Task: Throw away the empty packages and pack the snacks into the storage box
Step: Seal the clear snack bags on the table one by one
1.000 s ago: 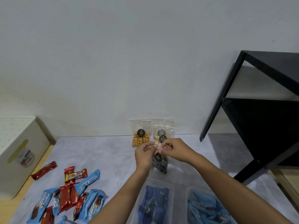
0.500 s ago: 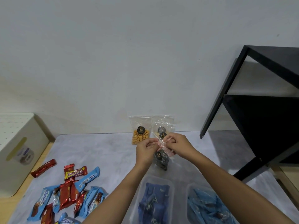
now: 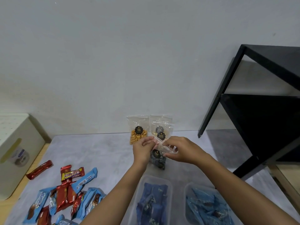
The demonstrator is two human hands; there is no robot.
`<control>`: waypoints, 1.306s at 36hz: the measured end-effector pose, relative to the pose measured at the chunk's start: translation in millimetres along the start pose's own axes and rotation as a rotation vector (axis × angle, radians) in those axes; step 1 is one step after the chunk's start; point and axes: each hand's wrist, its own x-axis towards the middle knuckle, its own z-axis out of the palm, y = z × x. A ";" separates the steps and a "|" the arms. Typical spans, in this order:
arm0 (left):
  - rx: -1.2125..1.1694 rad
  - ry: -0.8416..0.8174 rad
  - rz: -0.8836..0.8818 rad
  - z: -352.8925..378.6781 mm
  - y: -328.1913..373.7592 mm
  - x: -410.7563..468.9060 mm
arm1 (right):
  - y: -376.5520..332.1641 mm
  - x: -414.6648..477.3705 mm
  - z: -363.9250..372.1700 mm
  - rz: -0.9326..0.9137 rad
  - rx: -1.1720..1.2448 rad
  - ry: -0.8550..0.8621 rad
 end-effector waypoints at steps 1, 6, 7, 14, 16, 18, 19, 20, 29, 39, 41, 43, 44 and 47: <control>-0.013 0.004 -0.003 1.0 -0.2 0.3 | 0.8 -0.8 0.4 -0.018 -0.028 0.018; -0.058 0.062 -0.016 3.5 -2.6 2.7 | 8.5 -2.5 6.7 -0.067 -0.082 0.117; -0.061 0.072 -0.014 3.6 -3.3 3.3 | 10.2 -2.4 7.6 -0.070 -0.076 0.132; 0.008 0.086 0.049 4.8 -4.6 4.9 | 16.6 4.3 12.0 -0.053 -0.042 0.221; 0.157 0.075 0.135 1.6 -10.8 7.3 | 17.7 7.4 13.3 -0.047 -0.016 0.254; 0.357 0.022 0.236 -4.6 -20.6 9.5 | 18.8 11.7 14.8 -0.031 0.029 0.285; 0.464 -0.009 0.285 -8.7 -27.1 10.3 | 19.3 14.4 15.4 -0.023 0.069 0.300; 0.559 -0.040 0.327 -13.4 -34.2 11.0 | 19.2 17.1 15.6 -0.016 0.115 0.313; 0.777 -0.143 0.383 -38.3 -70.3 30.2 | 12.9 46.2 21.6 -0.074 0.370 0.390; 0.880 -0.062 0.424 -73.6 -65.9 57.4 | -1.9 87.7 40.2 -0.027 0.475 0.476; 0.904 -0.076 0.425 -81.4 -65.7 60.8 | -1.9 95.4 44.5 -0.003 0.486 0.499; 0.924 -0.087 0.421 -85.9 -65.8 64.2 | -0.5 102.1 48.0 0.041 0.494 0.523; 0.929 -0.093 0.415 -86.8 -65.2 65.7 | 0.8 105.2 49.3 0.067 0.491 0.538; 0.939 -0.117 0.409 -85.9 -62.3 70.2 | 4.8 113.3 49.4 0.127 0.492 0.572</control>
